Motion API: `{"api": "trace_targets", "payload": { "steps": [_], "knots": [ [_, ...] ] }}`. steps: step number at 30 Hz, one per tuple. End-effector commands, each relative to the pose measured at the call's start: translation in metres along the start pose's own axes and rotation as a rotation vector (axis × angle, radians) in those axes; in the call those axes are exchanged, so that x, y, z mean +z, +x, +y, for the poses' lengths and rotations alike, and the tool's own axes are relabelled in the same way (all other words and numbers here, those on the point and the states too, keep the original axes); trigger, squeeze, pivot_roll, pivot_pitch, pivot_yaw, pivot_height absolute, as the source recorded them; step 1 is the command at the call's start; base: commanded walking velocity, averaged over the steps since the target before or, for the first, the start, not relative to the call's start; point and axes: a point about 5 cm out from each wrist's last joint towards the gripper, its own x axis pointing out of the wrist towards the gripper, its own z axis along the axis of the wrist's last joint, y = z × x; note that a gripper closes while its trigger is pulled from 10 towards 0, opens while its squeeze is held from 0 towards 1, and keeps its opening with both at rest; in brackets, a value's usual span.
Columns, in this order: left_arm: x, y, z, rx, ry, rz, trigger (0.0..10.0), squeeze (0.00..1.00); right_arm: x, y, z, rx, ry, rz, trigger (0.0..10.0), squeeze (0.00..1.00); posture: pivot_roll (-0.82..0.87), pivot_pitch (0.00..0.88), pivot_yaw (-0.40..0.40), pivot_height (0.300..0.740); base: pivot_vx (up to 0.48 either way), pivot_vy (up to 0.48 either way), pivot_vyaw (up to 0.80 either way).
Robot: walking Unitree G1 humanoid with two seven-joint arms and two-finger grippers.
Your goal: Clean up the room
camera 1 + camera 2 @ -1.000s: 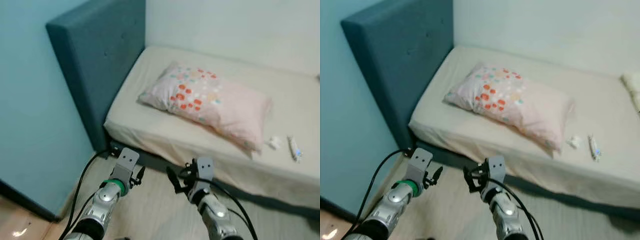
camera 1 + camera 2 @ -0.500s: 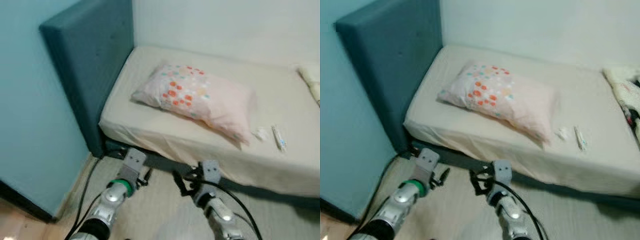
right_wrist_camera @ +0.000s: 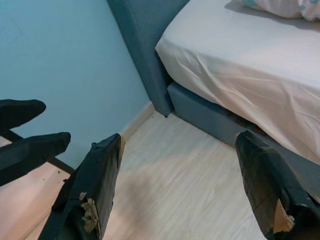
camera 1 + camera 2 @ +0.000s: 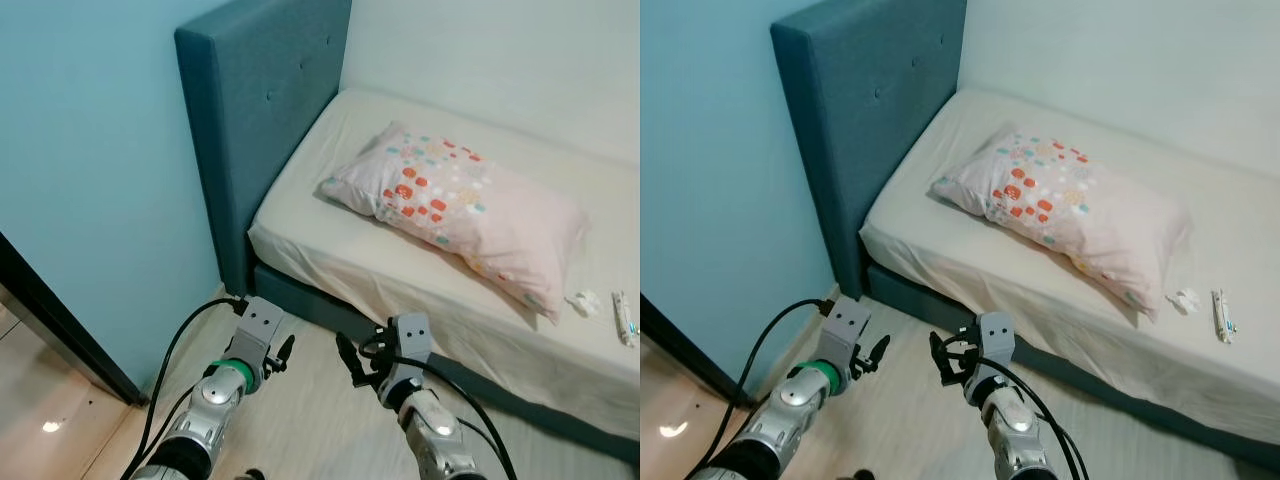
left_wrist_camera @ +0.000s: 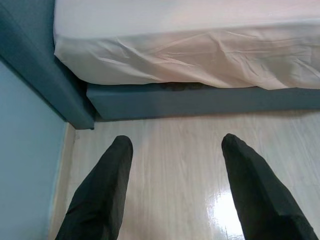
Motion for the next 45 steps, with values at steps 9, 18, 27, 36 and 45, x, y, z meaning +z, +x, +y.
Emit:
{"api": "trace_targets", "payload": {
  "steps": [9, 18, 27, 36, 45],
  "knots": [
    [-0.0022, -0.0007, -0.0058, -0.017, 0.007, -0.001, 10.0, 0.0, -0.0057, -0.0051, -0.0053, -0.028, 0.015, 0.02, 10.0, 0.0, 0.04, 0.046, -0.019, 0.715, 0.472, 0.0, 0.0],
    [-0.002, -0.0005, -0.0067, -0.021, 0.008, -0.002, 10.0, 0.0, -0.0056, -0.0056, -0.006, -0.032, 0.022, 0.016, 10.0, 0.0, 0.04, 0.046, -0.019, 0.715, 0.472, 0.0, 0.0],
    [-0.002, -0.0003, -0.0068, -0.025, 0.01, -0.002, 10.0, 0.0, -0.0057, -0.005, -0.0066, -0.033, 0.019, 0.023, 10.0, 0.0, 0.04, 0.045, -0.02, 0.715, 0.472, 0.0, -0.07],
    [-0.0018, 0.0, -0.0076, -0.03, 0.011, -0.002, 10.0, 0.0, -0.0058, -0.0051, -0.0076, -0.033, 0.018, 0.027, 10.0, 0.0, 0.04, 0.04, -0.021, 0.715, 0.472, 0.0, -0.67],
    [-0.0017, 0.0001, -0.0079, -0.032, 0.012, -0.004, 10.0, 0.0, -0.0045, -0.0044, -0.0096, -0.042, 0.01, 0.027, 10.0, 0.0, 0.04, 0.036, -0.023, 0.715, 0.472, 0.0, -0.21]
  ]
}}
